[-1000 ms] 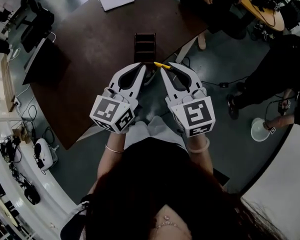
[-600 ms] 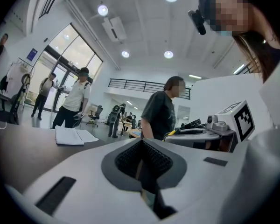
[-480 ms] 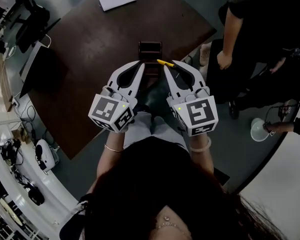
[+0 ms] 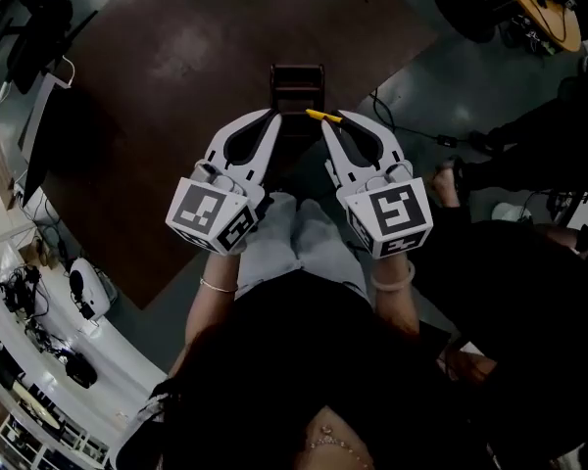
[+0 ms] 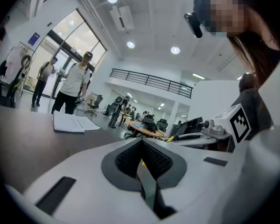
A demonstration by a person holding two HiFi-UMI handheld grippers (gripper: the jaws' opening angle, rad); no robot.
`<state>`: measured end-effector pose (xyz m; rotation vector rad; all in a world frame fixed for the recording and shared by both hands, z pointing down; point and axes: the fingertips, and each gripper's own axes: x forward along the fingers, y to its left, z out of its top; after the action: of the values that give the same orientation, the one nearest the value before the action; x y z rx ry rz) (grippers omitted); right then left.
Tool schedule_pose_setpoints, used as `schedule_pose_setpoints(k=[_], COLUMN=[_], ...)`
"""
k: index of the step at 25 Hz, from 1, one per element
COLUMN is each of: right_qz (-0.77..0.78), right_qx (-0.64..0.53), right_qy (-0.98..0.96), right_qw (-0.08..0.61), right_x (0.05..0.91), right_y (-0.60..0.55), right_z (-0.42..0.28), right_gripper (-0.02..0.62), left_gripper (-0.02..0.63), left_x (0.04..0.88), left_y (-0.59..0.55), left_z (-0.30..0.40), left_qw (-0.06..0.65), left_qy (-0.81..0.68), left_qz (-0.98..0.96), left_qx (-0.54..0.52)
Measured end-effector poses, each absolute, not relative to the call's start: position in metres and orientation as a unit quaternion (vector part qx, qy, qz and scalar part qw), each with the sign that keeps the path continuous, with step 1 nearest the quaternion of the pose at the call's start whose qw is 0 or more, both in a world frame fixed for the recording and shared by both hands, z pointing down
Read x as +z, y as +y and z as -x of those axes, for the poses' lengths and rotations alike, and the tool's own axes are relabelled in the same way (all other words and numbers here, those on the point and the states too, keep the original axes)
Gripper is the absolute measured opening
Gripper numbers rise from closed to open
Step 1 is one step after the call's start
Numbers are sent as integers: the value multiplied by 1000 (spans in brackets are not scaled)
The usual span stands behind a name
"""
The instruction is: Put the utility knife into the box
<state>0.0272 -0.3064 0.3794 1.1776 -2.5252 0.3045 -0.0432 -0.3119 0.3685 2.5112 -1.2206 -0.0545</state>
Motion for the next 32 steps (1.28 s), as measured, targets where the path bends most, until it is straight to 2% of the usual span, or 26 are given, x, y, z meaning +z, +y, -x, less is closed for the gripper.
schedule_pose_setpoints(k=[17, 32], right_qz=[-390, -377], right_qx=[181, 176], right_qy=[-874, -872], right_qw=[227, 258], right_x=[481, 524], right_y=[-312, -306], right_z=[-18, -9], right_gripper=[54, 55], left_gripper=[2, 2], left_x=[454, 484], left_y=[-311, -304], left_z=[40, 41], left_qw=[243, 269], left_qy=[-431, -433], left_qz=[-869, -860], left_qx=[18, 30])
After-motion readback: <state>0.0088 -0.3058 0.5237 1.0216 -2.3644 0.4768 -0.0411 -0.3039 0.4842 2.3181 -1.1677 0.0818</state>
